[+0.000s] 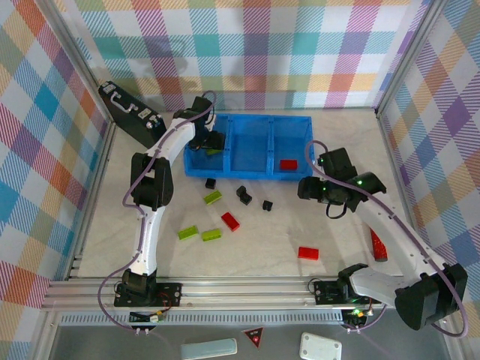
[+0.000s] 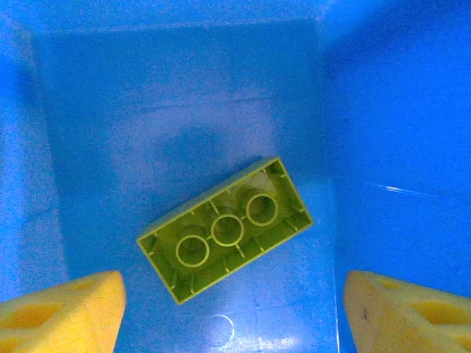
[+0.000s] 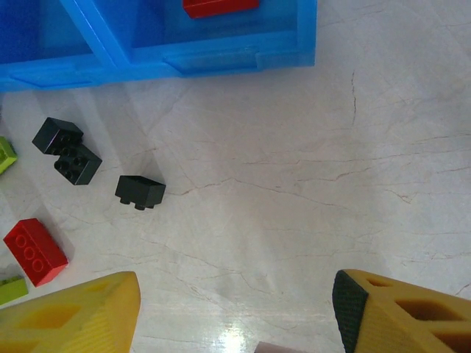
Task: Sort the legos into containers by color
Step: Place the lego in the container, then pick up the lego from the bottom-center of the table.
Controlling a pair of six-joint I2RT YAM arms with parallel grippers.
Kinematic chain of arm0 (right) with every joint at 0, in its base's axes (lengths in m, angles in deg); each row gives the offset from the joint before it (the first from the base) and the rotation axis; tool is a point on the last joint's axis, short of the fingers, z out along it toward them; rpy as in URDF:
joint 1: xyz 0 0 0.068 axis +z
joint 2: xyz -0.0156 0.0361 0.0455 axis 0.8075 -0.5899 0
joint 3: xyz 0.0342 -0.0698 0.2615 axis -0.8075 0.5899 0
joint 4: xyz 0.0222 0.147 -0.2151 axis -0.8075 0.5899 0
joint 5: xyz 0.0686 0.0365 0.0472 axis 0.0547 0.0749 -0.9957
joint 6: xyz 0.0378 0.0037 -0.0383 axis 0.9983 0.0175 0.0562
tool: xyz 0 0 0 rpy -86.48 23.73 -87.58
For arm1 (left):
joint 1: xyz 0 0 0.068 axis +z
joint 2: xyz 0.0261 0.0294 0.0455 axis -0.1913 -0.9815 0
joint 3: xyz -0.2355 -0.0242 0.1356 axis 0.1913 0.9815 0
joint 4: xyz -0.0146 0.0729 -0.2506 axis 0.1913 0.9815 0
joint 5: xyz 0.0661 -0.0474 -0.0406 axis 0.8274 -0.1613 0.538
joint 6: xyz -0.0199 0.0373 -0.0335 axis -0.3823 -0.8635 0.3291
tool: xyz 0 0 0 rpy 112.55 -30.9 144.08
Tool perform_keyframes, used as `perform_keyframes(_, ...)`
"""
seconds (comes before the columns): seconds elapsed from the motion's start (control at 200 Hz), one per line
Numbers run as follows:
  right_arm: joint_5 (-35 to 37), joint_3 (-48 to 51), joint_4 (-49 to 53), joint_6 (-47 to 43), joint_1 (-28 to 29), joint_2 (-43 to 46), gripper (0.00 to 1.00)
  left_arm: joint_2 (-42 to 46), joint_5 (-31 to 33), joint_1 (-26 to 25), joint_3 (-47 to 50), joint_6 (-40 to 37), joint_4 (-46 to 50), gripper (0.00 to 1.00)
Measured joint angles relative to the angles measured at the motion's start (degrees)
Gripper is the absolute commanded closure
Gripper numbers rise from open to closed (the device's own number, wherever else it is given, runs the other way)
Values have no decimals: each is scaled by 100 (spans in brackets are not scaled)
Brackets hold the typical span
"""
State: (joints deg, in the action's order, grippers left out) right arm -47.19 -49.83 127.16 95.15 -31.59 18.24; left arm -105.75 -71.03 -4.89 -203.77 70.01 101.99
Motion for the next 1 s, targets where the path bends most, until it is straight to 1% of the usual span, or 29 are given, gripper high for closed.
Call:
perform_keyframes(0.315, -2, 0, 111, 15, 0, 48, 29, 140, -39, 0, 2, 44, 81, 23)
perform_keyframes(0.455, -20, 0, 111, 17, 0, 48, 29, 520, -153, 0, 2, 42, 234, 23)
perform_keyframes(0.635, -57, 0, 120, 17, 0, 46, 30, 1220, -291, 0, 63, 39, 387, 24)
perform_keyframes(0.765, -149, -22, 227, 42, 2, 44, 30, 1777, -330, 0, 424, 39, 490, 24)
perform_keyframes(1.0, -177, -166, 501, 162, 116, 44, 30, 2826, -337, 0, 1709, 11, 627, 23)
